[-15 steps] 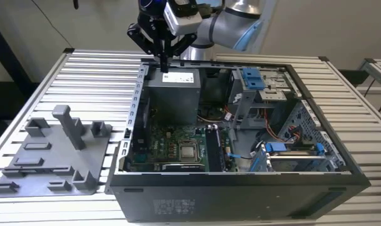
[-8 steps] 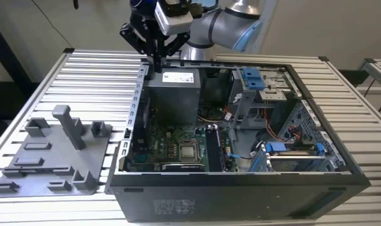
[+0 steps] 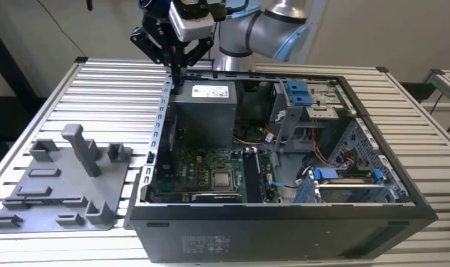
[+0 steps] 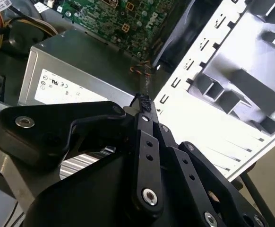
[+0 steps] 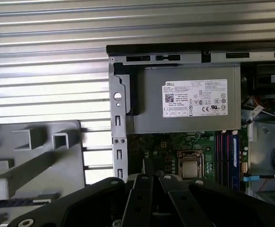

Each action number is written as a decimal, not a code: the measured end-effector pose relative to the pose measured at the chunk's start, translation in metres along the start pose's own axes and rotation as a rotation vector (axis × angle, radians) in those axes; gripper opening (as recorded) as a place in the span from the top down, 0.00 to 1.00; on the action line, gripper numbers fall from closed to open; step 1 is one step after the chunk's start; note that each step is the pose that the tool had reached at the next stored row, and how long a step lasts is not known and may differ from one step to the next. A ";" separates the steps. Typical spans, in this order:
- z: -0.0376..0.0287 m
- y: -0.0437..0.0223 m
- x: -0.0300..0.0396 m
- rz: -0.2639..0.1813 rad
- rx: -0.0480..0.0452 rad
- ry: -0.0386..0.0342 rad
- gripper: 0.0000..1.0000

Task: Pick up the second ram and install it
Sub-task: 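Reach for the second ram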

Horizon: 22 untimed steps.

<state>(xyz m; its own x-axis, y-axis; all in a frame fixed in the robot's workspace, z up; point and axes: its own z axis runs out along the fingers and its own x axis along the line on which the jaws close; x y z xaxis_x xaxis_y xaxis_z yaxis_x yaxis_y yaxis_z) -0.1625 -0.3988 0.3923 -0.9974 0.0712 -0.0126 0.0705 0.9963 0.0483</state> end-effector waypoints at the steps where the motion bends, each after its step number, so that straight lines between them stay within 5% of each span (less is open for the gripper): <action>1: 0.0000 -0.0001 0.0018 0.000 0.0000 0.0001 0.89; 9: -0.0003 -0.0014 0.0197 0.000 -0.0005 0.0001 0.89; 22: -0.0001 -0.0058 0.0611 0.000 -0.0011 0.0001 0.89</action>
<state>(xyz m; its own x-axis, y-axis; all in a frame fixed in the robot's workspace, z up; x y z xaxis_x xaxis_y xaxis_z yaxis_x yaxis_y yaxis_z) -0.2238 -0.4002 0.3913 -0.9974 0.0712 -0.0125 0.0705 0.9963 0.0494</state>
